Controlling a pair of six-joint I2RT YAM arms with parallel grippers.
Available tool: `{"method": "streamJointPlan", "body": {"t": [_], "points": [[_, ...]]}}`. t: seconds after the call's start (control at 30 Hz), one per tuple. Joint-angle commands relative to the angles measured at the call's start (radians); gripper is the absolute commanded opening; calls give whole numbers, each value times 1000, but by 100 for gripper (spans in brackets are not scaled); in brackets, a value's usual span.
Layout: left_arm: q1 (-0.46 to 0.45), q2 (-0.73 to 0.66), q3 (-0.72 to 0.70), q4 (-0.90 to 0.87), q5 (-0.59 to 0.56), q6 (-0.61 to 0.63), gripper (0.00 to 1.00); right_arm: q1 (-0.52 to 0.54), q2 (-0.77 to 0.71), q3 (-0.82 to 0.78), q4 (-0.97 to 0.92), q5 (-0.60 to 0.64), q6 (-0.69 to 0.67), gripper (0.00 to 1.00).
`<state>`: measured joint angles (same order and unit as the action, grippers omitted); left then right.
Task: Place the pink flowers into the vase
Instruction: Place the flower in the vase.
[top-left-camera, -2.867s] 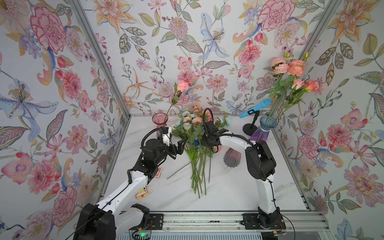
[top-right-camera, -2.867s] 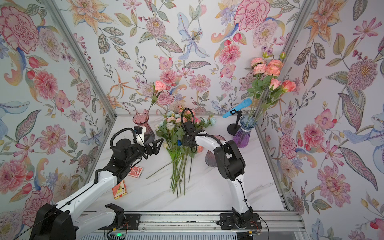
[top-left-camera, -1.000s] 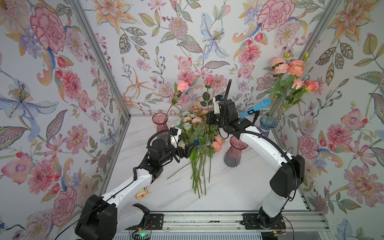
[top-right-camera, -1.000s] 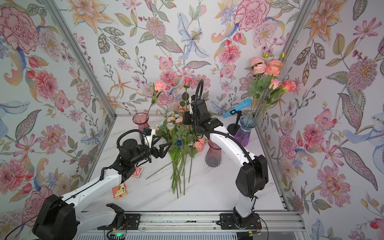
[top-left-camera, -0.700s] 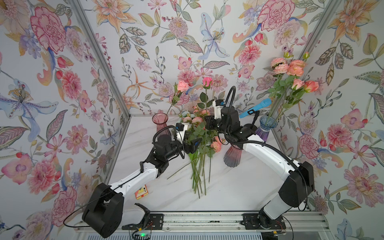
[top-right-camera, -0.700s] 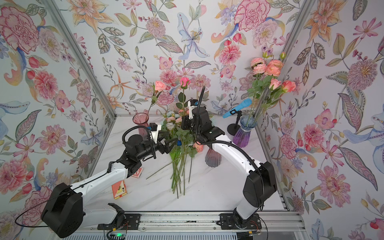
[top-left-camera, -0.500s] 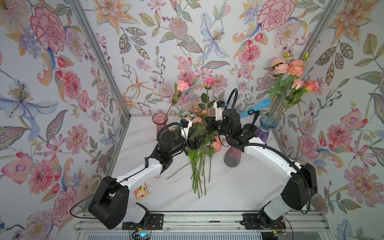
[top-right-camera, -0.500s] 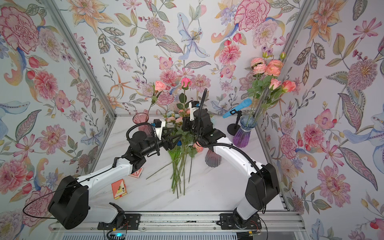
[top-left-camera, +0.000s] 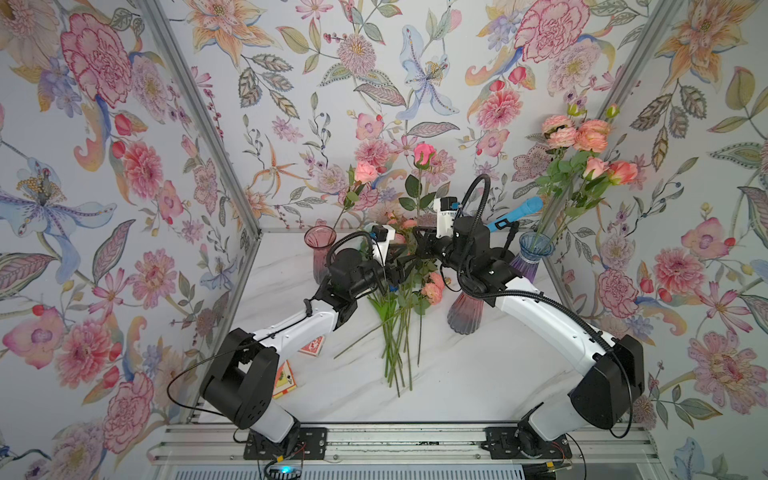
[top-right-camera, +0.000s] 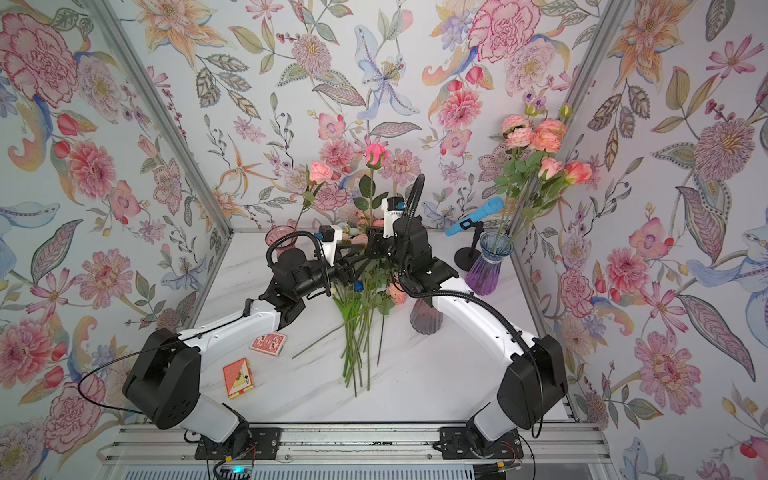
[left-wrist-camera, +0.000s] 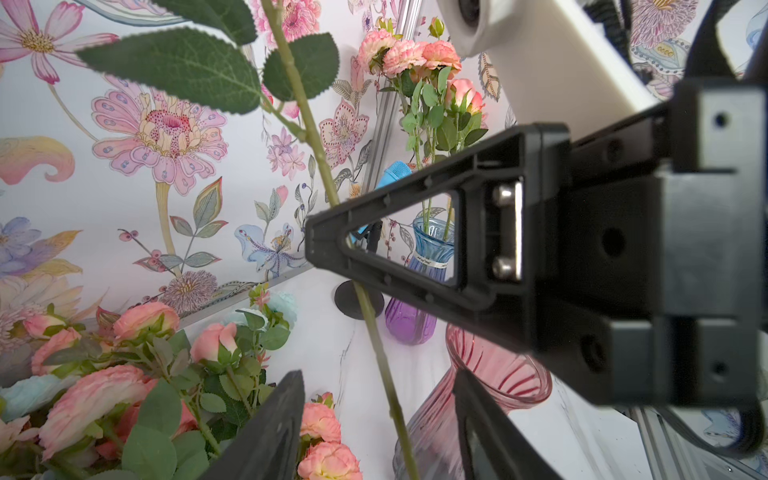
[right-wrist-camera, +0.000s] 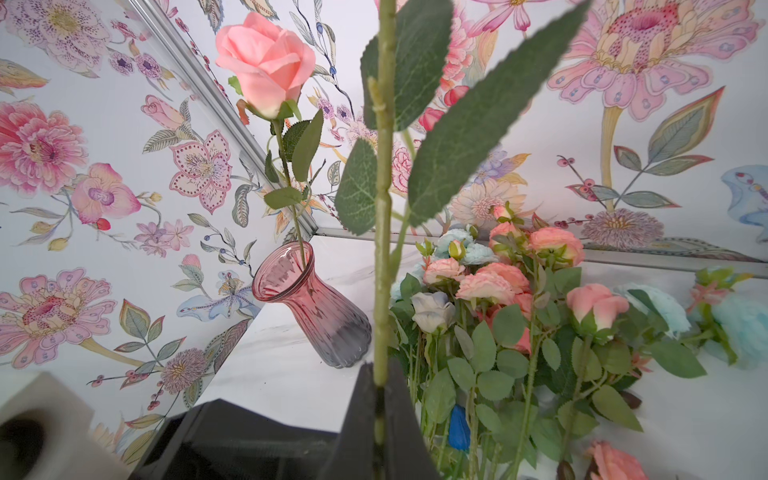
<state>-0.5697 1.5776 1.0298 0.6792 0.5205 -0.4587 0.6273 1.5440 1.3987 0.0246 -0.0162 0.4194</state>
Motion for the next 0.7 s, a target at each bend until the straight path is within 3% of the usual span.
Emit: {"method": "streamJointPlan", "body": {"t": [0.0,0.17,0.33,0.67], "points": [[-8,35,36,27,18,3,52,1,-29,-17,26,-8,9,0],[-9,58,51,28,18,4,48,3,-34,-26,39,-11,15,0],[-9,65,52,45,9,-3,37,3,-34,-27,37,-11,13,0],[-8,77,59,60,26,-19,28,6,-33,-35,42,-11,22,0]]}}
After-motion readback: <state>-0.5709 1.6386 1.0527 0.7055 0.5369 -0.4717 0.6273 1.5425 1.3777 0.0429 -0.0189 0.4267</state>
